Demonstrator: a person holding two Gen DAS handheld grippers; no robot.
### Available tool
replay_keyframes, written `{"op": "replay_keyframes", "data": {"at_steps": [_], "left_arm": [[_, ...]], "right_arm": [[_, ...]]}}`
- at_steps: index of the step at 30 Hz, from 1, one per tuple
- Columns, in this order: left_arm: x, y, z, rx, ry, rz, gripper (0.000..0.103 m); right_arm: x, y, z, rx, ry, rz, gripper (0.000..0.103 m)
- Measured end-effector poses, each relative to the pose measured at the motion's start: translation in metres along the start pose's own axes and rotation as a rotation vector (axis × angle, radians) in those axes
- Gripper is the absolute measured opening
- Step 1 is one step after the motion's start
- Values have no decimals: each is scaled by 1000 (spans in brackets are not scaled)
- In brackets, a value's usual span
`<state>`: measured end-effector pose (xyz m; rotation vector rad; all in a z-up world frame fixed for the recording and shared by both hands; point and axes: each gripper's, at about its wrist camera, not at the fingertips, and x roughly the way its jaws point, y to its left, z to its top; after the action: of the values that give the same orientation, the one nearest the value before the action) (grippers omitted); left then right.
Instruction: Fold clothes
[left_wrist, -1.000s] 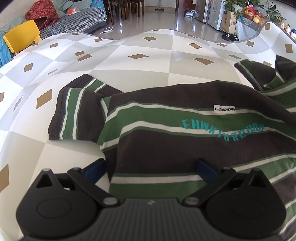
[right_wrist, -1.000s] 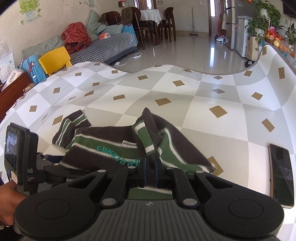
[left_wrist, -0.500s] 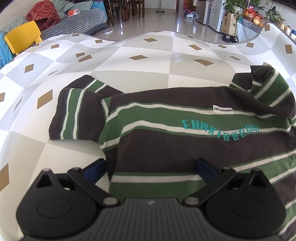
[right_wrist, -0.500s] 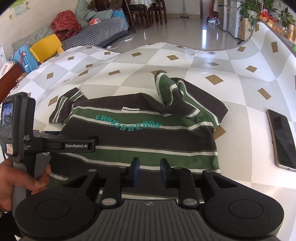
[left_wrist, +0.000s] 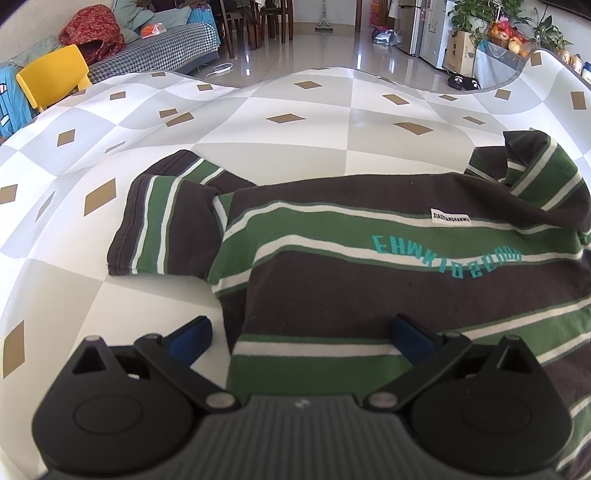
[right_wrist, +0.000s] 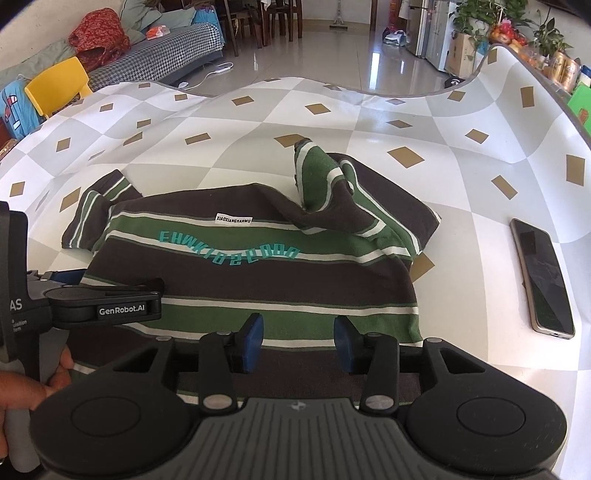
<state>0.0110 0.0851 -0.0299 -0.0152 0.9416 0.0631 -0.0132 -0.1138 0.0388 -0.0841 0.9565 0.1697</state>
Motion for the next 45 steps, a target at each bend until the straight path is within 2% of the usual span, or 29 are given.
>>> {"op": "replay_keyframes", "data": {"at_steps": [11, 16, 22, 26, 30, 34, 36, 41, 45], "left_arm": [[8, 18, 12, -26, -24, 93, 103], [13, 27, 21, -43, -7, 117, 103], [21, 28, 37, 22, 18, 163, 103], [27, 35, 48, 24, 53, 163, 103], [32, 47, 54, -44, 89, 146, 103], [34, 59, 49, -160, 98, 117, 103], [33, 60, 47, -180, 97, 115, 103], [32, 56, 47, -164, 91, 141, 103], [28, 42, 49, -98, 75, 183, 103]], "right_arm": [[9, 10, 7, 11, 31, -15, 42], [11, 13, 14, 29, 34, -17, 42], [16, 16, 20, 57, 67, -19, 43], [18, 18, 22, 54, 75, -27, 43], [21, 20, 24, 45, 79, -43, 43], [23, 21, 26, 37, 72, -63, 43], [25, 21, 28, 35, 71, -67, 43], [29, 22, 34, 37, 71, -66, 43], [34, 24, 39, 35, 77, -61, 43]]}}
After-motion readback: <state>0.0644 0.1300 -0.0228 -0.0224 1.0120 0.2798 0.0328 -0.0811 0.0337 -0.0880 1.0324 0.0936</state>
